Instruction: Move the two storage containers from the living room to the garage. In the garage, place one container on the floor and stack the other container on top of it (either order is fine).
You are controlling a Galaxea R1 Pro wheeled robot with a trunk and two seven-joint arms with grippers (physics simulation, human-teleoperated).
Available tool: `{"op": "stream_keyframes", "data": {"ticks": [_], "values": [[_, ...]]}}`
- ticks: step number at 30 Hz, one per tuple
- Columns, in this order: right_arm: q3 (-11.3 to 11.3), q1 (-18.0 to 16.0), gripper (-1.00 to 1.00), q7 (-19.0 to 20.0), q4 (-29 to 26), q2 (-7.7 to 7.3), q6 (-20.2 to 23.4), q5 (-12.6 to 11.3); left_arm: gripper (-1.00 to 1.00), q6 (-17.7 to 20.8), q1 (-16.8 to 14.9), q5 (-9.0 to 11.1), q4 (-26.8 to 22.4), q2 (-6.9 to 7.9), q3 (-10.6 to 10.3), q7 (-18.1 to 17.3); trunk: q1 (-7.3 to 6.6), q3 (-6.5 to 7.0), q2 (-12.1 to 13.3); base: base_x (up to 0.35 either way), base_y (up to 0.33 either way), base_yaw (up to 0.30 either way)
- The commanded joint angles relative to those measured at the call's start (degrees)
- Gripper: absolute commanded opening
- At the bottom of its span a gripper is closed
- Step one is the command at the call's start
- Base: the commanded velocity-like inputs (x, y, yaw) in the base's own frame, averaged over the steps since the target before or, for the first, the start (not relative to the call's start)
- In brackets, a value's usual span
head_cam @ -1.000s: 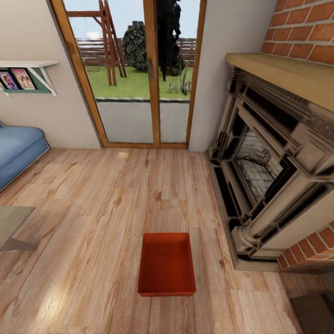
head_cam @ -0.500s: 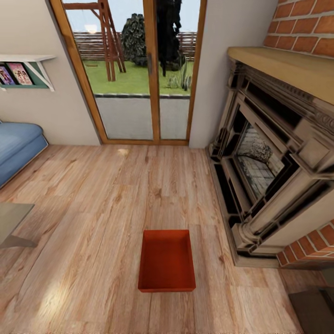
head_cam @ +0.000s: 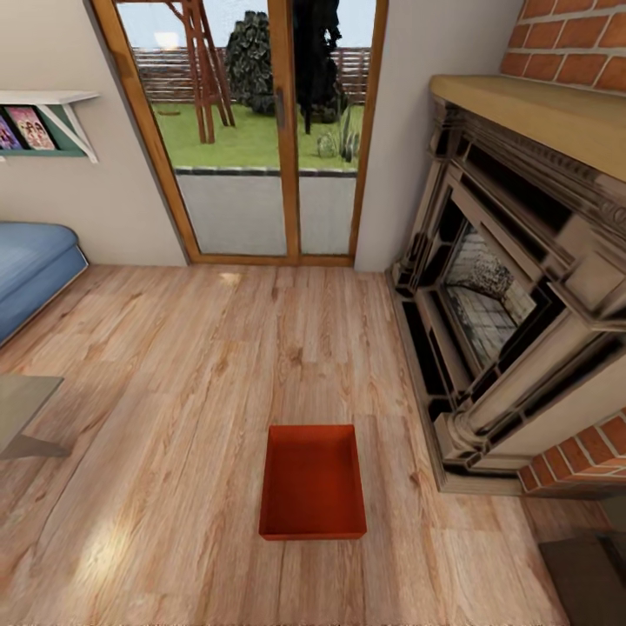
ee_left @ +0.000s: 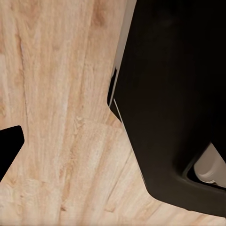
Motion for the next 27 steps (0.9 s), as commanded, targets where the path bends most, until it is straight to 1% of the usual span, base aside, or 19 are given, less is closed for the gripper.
{"op": "stream_keyframes", "data": {"ticks": [1,27], "values": [[0.4,-0.1,1.0,-0.2,0.2,0.01,-0.3,-0.1,1.0,0.0,0.0,0.2,0.0,-0.01,0.3,0.1,0.02,-0.17,-0.1,0.0,0.0,0.0],[0.4,-0.1,1.0,-0.2,0.2,0.27,-0.3,0.0,1.0,0.0,0.0,0.2,0.0,0.0,0.3,0.1,0.02,-2.52,-0.1,0.0,0.0,0.0]]}}
